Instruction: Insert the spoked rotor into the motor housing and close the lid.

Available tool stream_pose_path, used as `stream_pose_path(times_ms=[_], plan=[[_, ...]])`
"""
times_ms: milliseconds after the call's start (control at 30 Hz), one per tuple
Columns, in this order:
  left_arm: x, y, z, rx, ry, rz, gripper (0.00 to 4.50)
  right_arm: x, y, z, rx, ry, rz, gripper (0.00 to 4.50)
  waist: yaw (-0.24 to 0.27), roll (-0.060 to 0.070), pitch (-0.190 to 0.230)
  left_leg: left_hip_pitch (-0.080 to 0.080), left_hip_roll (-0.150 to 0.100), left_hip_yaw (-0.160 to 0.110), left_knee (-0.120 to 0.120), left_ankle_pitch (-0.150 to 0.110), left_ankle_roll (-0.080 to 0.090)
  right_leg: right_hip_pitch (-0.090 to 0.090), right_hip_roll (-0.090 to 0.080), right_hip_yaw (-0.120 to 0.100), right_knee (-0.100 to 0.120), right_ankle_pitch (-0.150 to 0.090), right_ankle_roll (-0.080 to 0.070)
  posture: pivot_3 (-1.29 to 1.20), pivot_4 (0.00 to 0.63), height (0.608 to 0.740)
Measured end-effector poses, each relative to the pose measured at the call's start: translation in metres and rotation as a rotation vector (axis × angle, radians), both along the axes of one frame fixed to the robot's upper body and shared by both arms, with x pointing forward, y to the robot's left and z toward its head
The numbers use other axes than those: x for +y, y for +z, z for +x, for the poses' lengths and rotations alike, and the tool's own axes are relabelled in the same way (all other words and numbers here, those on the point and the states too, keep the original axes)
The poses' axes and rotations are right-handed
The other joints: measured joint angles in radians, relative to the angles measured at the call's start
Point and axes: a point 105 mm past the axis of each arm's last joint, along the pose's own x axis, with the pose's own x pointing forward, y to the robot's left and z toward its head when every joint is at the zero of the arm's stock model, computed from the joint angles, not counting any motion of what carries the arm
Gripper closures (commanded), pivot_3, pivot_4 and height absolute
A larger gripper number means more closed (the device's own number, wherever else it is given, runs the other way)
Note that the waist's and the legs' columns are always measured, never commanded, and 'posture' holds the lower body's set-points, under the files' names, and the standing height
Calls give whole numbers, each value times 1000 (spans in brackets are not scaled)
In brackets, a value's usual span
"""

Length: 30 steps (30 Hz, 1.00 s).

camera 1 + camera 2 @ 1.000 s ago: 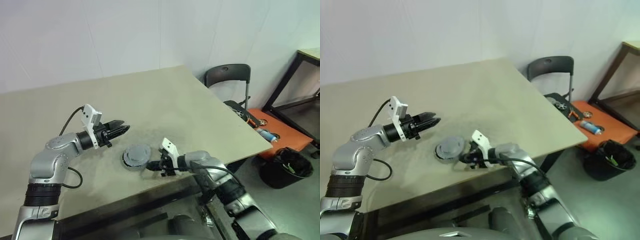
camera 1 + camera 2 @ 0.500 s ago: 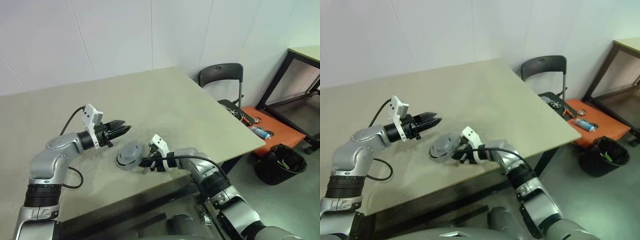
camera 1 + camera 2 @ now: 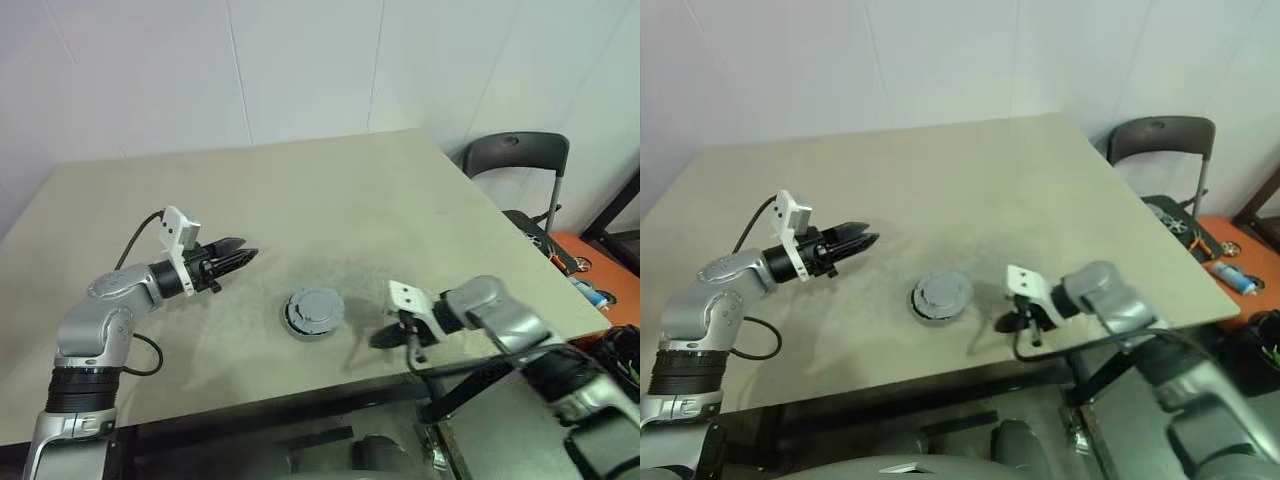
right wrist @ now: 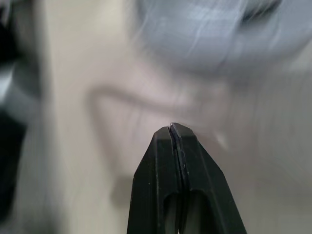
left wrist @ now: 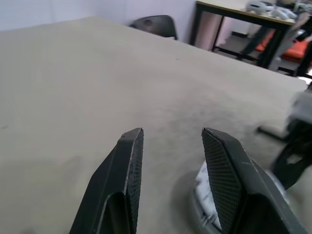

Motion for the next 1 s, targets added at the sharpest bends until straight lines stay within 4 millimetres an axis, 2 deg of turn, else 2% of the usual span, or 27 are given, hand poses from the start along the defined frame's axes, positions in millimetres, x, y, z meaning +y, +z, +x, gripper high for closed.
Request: stream_pose_path(times_ms=[33,100,200,267,333,433,500,600,733,833,933,1000], plan=[[1,-1,1,-1,4,-3,2457,-6,2,-5,5,25,-21,4479,-1,-6,-3,-5,0,-2,0,-3,-2,-6,-1,0,0,1,-1,0,0,740],[0,-1,1,-5,3,-2,2457,-16,5,-9,-50,66,-50,4479,3,-6,-4,-11,-1,-2,0,-4,-2,-14,-2,0,0,1,-1,0,0,740],[0,-2,1,-5,7,0,2457,-16,11,9,-154,8,-23,4479,-1,-7,-4,-18,-1,0,1,-2,-5,-21,-3,0,1,1,-2,0,0,740],[0,-3,1,-4,6,-1,2457,-10,27,33,-261,-94,61,4479,-7,-7,-4,-19,0,2,1,-2,-6,-25,-2,3,3,2,-3,0,0,740],[-1,-3,1,-4,6,-4,2457,-4,49,48,-374,-114,118,4479,-5,-6,-3,-19,1,2,0,-2,-6,-26,0,2,4,3,-4,0,0,740],[0,-2,1,-4,11,-5,2457,-6,75,50,-440,-113,164,4479,3,-6,-3,-21,2,2,0,-3,-4,-26,1,-1,3,3,-4,0,0,740],[2,-1,1,-8,15,-7,2457,-3,77,43,-428,-93,176,4479,2,-7,-4,-21,2,2,0,-4,-2,-25,1,0,3,3,-4,0,0,740],[1,-1,1,-8,15,-8,2457,7,69,39,-401,-101,216,4479,-4,-7,-4,-20,2,2,1,-4,-2,-25,1,2,3,4,-5,0,0,740],[-1,4,4,-18,8,-12,2457,37,74,54,-565,-152,309,4479,-11,-6,-4,-19,4,4,1,-3,-4,-25,4,2,4,5,-7,0,0,740],[-2,8,5,-29,5,-9,2457,41,79,63,-652,-186,314,4479,-6,-6,-4,-19,4,4,1,-2,-5,-25,4,1,5,6,-9,0,0,740],[0,8,5,-26,6,-5,2457,45,75,63,-647,-184,316,3640,-4,-6,-4,-19,4,4,1,-2,-6,-25,4,2,4,6,-9,0,0,740],[0,7,5,-17,7,-4,2457,51,70,56,-553,-162,360,2932,-5,-6,-4,-19,4,4,1,-2,-5,-25,4,2,4,6,-9,0,0,740]])
